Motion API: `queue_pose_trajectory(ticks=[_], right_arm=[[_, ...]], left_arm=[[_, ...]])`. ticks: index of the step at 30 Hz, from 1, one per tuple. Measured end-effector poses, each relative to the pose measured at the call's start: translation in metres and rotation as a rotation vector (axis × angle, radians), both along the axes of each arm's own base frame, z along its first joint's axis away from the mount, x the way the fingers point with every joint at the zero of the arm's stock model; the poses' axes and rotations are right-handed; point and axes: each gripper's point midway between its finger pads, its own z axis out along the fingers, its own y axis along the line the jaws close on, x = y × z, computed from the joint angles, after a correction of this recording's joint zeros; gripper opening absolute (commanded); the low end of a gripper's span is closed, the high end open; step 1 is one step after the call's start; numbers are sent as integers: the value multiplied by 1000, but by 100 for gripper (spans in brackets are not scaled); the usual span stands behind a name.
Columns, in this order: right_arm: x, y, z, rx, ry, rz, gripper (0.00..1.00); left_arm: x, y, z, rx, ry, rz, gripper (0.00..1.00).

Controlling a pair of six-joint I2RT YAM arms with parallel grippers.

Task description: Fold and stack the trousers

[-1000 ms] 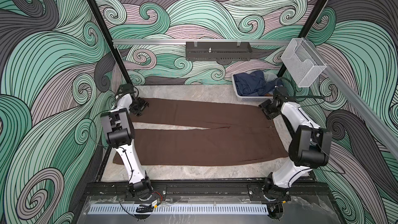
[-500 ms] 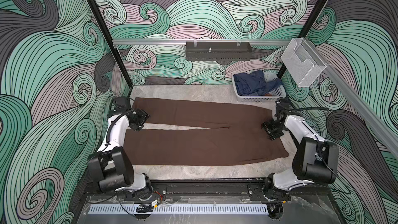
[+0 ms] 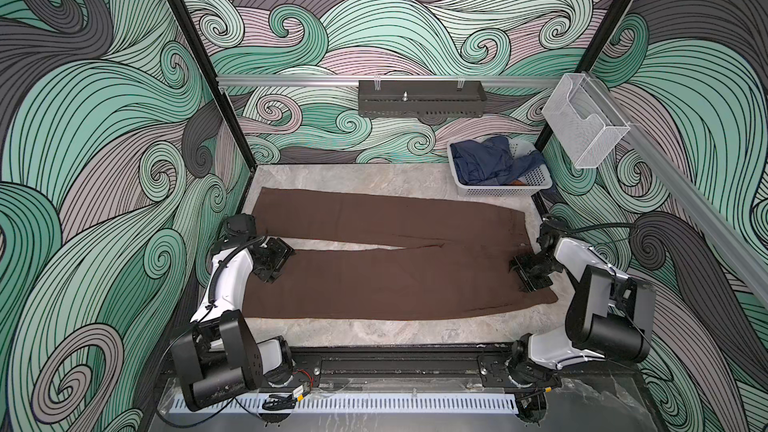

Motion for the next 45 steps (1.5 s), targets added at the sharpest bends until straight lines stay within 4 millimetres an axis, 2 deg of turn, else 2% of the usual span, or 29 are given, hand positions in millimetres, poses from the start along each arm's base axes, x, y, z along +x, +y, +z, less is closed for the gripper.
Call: queue_pose_trajectory(ticks=[5,11,17,23,27,30,35,38,45], right_arm=[[-20,0,-10,26,36,-40,57],[-27,-4,0,12,2,-51,57],[-36,-5,8,-7,-8,-60,57],[-48,-3,8,-14,12,-63,54],[-43,-2,17,-4,-21,-61,51],[-29,-6,34,-26,-92,-62,47],[-9,-12,57,-44,-183,-72,43],[-4,-12,55,-25,-187,-86,41],[9,-9,25,50,-111,-99,41]], left_arm=[[-7,9,2,-17,3,33,68],[-15,21,5,-39,2,70,68],[-12,12,9,-92,-22,52,68],[-6,4,15,-142,-59,41,67],[3,-1,20,-167,-102,34,67],[8,-5,20,-182,-122,30,67],[14,-10,17,-194,-124,21,60],[16,-16,8,-199,-111,5,57],[0,-25,-35,-224,8,7,54]])
